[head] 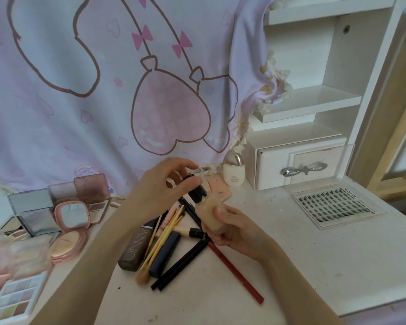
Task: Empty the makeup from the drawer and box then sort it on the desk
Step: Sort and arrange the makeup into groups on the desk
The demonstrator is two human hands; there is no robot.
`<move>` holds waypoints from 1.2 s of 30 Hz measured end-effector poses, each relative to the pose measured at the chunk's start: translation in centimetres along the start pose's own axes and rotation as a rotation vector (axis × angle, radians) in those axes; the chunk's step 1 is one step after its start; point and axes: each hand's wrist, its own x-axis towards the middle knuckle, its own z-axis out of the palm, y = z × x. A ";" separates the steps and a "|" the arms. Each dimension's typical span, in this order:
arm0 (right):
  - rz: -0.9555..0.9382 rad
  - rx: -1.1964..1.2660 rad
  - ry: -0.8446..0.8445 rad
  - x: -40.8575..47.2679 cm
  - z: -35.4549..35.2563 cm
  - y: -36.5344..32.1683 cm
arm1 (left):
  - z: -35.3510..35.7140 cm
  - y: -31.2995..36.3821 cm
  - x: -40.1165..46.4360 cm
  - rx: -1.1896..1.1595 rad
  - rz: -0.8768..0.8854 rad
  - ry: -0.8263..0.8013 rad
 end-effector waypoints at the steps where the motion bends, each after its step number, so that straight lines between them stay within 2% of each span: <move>1: -0.001 0.005 0.008 0.0 0.0 0.0 | -0.1 0.1 -0.1 -0.049 0.013 -0.070; 4: -0.015 0.041 0.028 0.0 -0.2 0.0 | -0.6 0.7 -0.5 -0.172 0.046 -0.234; 10: -0.010 0.039 0.005 0.1 0.0 0.1 | 0.1 0.9 0.4 0.090 0.003 -0.047; 15: -0.020 0.113 0.033 0.1 -0.2 -0.1 | -0.5 0.4 -0.4 -0.148 0.094 -0.203; 21: -0.007 0.073 0.004 0.1 -0.1 0.0 | -0.3 0.7 0.5 0.032 0.013 -0.066; 23: -0.008 0.063 0.007 0.0 -0.1 0.0 | -0.6 0.3 0.4 0.005 0.011 -0.113; 26: -0.023 0.084 0.019 -0.1 -0.2 -0.2 | -1.2 0.5 -0.2 -0.163 0.050 -0.233; 28: -0.031 0.088 0.013 -0.1 -0.1 -0.3 | -1.3 0.1 -0.3 -0.124 0.099 -0.249; 31: -0.028 0.050 0.001 0.0 0.1 -0.2 | -0.8 -0.4 0.1 -0.005 0.090 -0.190; 34: -0.019 -0.019 0.068 0.2 0.1 0.2 | 0.3 -0.4 0.7 0.236 0.048 -0.101; 36: -0.035 -0.091 0.135 0.3 0.0 0.2 | 0.9 -0.4 1.1 0.306 0.034 -0.053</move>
